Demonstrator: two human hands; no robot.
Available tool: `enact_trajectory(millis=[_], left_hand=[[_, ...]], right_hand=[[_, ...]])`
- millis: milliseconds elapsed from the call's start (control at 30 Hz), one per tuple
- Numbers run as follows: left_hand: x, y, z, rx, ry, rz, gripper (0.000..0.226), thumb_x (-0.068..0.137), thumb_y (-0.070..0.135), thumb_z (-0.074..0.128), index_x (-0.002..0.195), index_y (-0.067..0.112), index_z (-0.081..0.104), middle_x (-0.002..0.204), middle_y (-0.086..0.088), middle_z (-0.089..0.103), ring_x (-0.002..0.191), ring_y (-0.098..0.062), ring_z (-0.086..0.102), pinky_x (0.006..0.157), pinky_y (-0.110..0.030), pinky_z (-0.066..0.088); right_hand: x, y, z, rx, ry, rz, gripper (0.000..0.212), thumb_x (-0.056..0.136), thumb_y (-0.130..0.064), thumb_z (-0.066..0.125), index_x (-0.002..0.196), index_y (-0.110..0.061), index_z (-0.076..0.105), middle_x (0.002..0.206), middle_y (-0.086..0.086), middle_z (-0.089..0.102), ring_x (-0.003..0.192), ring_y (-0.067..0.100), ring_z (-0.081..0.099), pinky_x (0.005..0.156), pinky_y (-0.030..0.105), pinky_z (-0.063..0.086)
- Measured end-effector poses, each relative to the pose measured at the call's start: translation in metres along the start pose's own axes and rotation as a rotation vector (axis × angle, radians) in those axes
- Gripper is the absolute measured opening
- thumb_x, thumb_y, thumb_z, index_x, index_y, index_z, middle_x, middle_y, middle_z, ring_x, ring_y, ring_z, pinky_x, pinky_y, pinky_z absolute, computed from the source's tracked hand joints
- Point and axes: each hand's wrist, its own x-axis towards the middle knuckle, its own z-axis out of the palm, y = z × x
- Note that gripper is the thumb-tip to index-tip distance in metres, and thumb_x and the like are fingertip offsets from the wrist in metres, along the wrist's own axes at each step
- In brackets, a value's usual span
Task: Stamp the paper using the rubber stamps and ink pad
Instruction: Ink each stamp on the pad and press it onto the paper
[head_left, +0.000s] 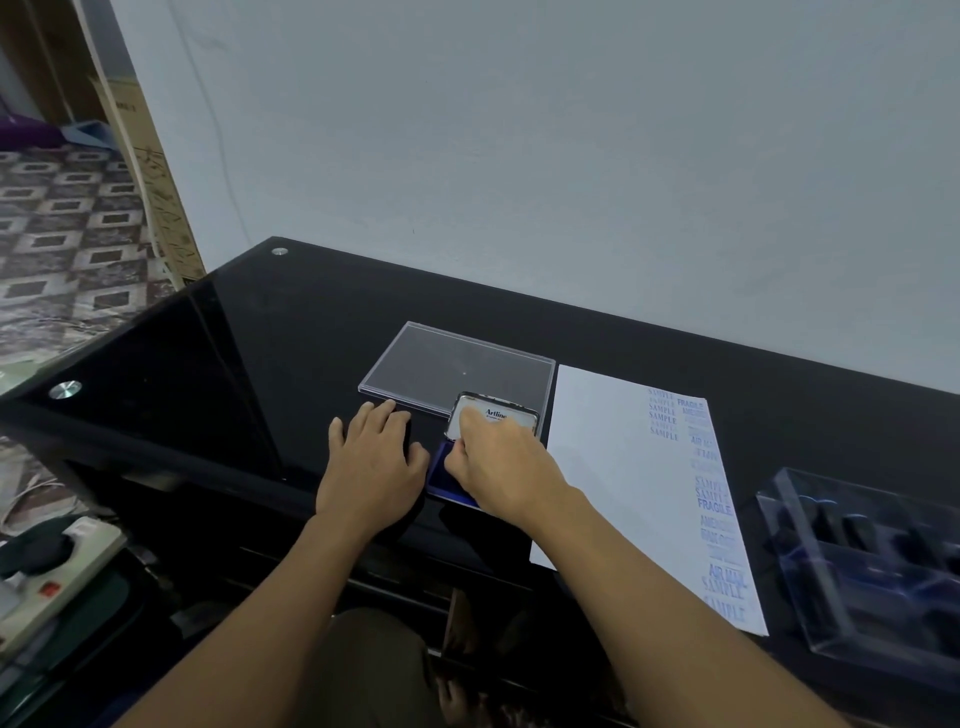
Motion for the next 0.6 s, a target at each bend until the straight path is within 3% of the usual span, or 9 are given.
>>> enact_trajectory(millis=[400,600], left_hand=[[0.0011,0.0018,-0.0013,0.004,0.011,0.003,0.047,0.096,0.033,0.042,0.14,0.016,0.046,0.154,-0.002,0.036,0.147,-0.02,0.022,0.12,-0.052,0.012],[0.001,0.0033,-0.0019,0.004,0.018,0.006,0.046,0.096,0.032,0.043,0.138,0.015,0.047,0.153,-0.002,0.037,0.146,-0.02,0.024,0.12,-0.053,0.012]], right_hand=[[-0.0005,0.0043,0.0005,-0.001,-0.006,-0.019,0.017,0.096,-0.027,0.045,0.087,-0.019,0.034,0.073,0.006,0.051,0.063,0.024,0.047,0.048,0.03,0.024],[-0.0004,0.0076,0.0031,0.017,-0.014,-0.022,0.015,0.094,-0.025,0.049,0.088,-0.021,0.035,0.072,0.003,0.052,0.064,0.023,0.052,0.049,0.031,0.031]])
